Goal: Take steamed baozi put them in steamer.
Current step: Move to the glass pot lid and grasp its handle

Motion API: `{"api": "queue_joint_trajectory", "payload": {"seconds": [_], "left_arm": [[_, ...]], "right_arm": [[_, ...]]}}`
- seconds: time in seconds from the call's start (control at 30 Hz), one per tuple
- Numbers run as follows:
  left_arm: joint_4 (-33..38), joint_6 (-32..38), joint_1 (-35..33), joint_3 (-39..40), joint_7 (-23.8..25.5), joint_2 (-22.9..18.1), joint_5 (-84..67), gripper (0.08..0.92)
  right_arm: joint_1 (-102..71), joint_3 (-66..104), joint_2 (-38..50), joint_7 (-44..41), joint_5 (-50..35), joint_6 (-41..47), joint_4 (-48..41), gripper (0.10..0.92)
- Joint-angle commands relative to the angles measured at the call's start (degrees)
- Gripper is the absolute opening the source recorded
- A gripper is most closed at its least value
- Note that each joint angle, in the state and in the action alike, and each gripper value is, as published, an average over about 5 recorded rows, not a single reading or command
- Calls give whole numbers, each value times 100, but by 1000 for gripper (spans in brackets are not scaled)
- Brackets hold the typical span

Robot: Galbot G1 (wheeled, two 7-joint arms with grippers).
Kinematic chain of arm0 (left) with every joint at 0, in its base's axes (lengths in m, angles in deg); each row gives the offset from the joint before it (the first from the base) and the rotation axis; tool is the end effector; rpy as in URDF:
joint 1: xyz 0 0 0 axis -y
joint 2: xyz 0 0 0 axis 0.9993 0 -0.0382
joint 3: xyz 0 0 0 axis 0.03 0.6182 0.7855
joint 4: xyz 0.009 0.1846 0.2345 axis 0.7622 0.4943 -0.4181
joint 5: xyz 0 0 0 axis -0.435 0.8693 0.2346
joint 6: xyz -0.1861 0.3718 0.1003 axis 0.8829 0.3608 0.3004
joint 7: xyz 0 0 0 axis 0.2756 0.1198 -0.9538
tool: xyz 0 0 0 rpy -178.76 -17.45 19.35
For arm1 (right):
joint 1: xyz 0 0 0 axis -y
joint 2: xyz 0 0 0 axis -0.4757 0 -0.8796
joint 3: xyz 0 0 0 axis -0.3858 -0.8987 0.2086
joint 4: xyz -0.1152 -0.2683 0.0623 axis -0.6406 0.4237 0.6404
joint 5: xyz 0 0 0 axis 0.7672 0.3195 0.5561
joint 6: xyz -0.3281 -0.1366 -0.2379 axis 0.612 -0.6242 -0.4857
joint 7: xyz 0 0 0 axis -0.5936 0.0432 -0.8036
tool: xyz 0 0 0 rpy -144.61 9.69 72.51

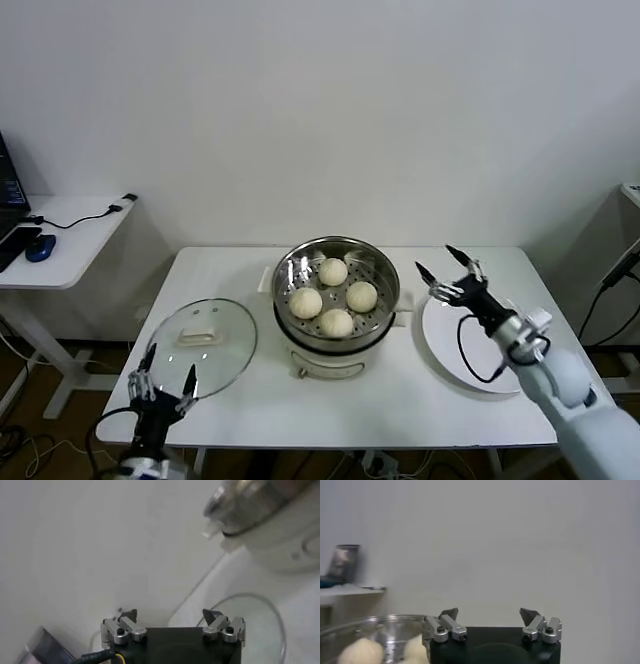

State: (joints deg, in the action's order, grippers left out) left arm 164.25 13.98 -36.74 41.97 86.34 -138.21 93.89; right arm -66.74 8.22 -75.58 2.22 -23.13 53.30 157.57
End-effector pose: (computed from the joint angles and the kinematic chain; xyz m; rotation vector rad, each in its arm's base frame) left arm 0.2330 0.0642 -0.2973 0.0457 -2.5851 -1.4505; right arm 0.4005 -0.1293 -0.2661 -0.6797 2.9962 -0.0486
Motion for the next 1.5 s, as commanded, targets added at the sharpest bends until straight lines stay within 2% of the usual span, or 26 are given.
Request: {"api": "queue_joint_trajectory", "payload": {"seconds": [0.03, 0.17, 0.23, 0.5, 0.87, 1.5], "left_arm": [[-652, -832, 463, 627, -586, 513, 3487, 823], [-1439, -1307, 930, 996, -952, 604, 3870, 823], [-1772, -1498, 1165, 1135, -985, 621, 3968, 823], [-2569, -2049, 1986, 1609, -507, 812, 3591, 823], [-3552, -1960, 2815, 1427, -573, 1018, 3233, 823], [-4112, -1673, 3545, 1481, -814, 1288, 2561, 823]], "right_arm": [[-1878, 1519, -1102, 121, 579, -98, 162, 823], [-1876, 1562, -1217, 169, 786, -82, 92, 823], [-1813, 1573, -1275, 199, 937, -78, 13, 823], [-1507, 1618, -1420, 276, 1237, -39, -251, 823], [-1384, 1500, -1630, 274, 1464, -70, -412, 823], [-1423, 1767, -1713, -31, 1643, -148, -607, 823]]}}
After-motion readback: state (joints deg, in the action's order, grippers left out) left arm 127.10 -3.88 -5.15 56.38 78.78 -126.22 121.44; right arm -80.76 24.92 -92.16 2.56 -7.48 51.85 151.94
